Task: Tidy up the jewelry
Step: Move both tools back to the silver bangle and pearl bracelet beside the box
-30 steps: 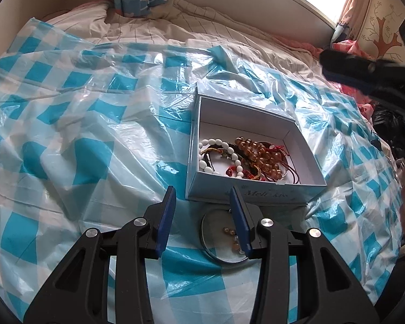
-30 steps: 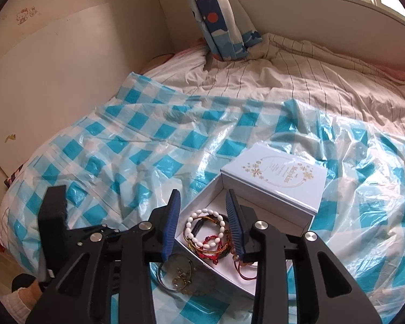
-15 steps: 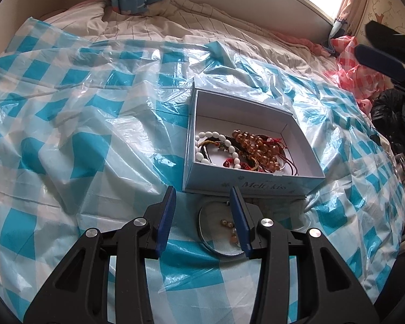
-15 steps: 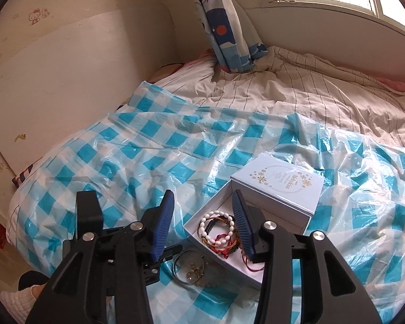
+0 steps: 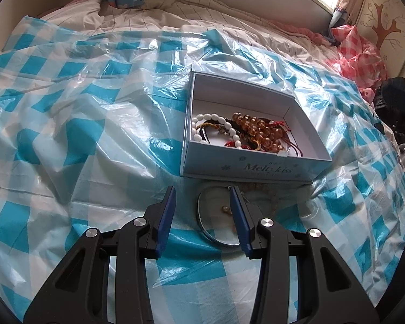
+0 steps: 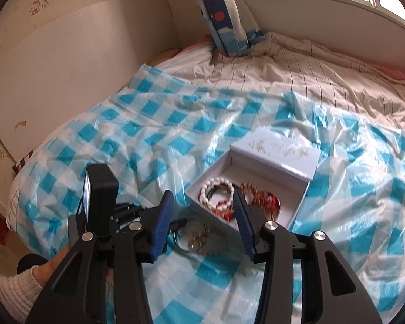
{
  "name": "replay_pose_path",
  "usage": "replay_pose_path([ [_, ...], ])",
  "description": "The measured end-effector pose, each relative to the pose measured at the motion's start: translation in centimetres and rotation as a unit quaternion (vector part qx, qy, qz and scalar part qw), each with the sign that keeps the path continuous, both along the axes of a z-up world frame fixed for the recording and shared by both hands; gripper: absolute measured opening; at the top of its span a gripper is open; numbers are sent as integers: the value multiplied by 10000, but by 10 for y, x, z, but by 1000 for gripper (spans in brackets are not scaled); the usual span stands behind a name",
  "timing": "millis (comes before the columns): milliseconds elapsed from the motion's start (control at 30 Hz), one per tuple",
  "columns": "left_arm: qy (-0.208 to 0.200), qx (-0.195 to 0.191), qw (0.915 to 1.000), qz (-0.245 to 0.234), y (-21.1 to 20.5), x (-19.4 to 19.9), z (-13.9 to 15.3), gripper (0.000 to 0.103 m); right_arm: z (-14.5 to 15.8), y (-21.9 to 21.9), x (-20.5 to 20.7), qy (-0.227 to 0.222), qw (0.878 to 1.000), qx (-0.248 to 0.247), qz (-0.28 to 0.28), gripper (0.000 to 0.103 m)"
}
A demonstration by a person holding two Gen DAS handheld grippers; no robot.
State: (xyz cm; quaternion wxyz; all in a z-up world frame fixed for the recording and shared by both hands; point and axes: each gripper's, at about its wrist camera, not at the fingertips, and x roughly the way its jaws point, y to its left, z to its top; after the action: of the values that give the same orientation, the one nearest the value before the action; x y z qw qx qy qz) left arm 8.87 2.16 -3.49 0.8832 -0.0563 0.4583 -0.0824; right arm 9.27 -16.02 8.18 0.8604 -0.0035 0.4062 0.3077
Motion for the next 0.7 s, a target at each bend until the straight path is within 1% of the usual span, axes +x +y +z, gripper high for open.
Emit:
replay_pose_path([
  [333,129,84,9999,-32,-3,-1,-12,40,-28,-8,-15,313,9993,-187,-66,45],
  [500,171,121,9998,-43,-4,-1,-17,40,-50,-10,-16,538,9981,-285,-128,45],
  [700,171,136,9998,-48,-4,-1,-18,40,-68,-7,-13,714,9967,-352,-166,45],
])
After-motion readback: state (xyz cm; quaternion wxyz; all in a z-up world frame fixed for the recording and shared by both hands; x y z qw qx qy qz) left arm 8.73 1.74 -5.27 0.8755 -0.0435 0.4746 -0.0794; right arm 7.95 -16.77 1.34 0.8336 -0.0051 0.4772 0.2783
